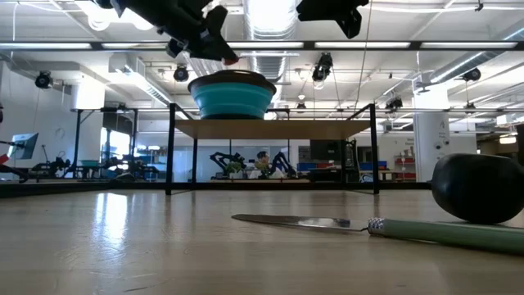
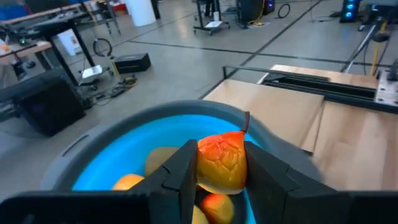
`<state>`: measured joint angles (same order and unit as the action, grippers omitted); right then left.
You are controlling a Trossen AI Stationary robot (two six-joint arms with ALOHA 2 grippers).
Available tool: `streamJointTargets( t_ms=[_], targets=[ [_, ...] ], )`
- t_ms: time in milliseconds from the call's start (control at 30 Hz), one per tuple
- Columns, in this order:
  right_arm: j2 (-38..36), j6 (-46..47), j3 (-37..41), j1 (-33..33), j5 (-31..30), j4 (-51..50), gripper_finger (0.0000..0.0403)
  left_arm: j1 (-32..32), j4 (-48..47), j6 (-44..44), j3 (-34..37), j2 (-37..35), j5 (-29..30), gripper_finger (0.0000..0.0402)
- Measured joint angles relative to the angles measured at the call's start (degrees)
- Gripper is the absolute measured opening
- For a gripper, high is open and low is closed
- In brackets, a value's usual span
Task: Pick & Place Fruit
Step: Put the pear into the blue strainer bowl on the shelf
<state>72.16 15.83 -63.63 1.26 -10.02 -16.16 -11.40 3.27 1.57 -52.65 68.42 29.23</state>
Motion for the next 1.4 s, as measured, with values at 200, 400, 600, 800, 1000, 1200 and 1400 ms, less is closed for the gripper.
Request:
streamJointTargets(
  t_ms=[200, 400, 600, 800, 1000, 1200, 1400],
  targets=[
    [0.0, -0.9, 0.1, 0.0, 0.0, 0.0, 0.005, -4.9, -2.6, -6.2, -0.1, 0.0, -1.8, 0.0114],
    [0.0, -3.0, 0.1, 0.0, 0.0, 0.0, 0.0035, -7.8, -7.4, -9.7, -2.4, 0.0, -4.7, 0.0113],
    [0.0, -3.0, 0.1, 0.0, -0.1, 0.0, 0.0036, -9.5, -16.1, -11.6, -7.1, 1.0, -4.8, 0.0115],
    [0.0, -3.0, 0.1, 0.0, -0.2, 0.0, 0.0049, -9.9, -23.5, -16.7, -9.6, 2.2, -6.5, 0.0114],
    [0.0, -2.9, 0.1, 0.0, -0.2, 0.1, 0.0059, -10.0, -25.8, -19.2, -10.1, 2.3, -8.9, 0.0115],
    [0.0, -2.8, 0.1, 0.0, -0.2, 0.1, 0.006, -10.2, -28.2, -20.3, -10.1, 2.3, -8.9, 0.0116],
    [0.0, -2.8, 0.1, 0.0, -0.2, 0.1, 0.0042, -10.2, -30.1, -21.2, -10.1, 2.2, -8.9, 0.0117]
  ],
)
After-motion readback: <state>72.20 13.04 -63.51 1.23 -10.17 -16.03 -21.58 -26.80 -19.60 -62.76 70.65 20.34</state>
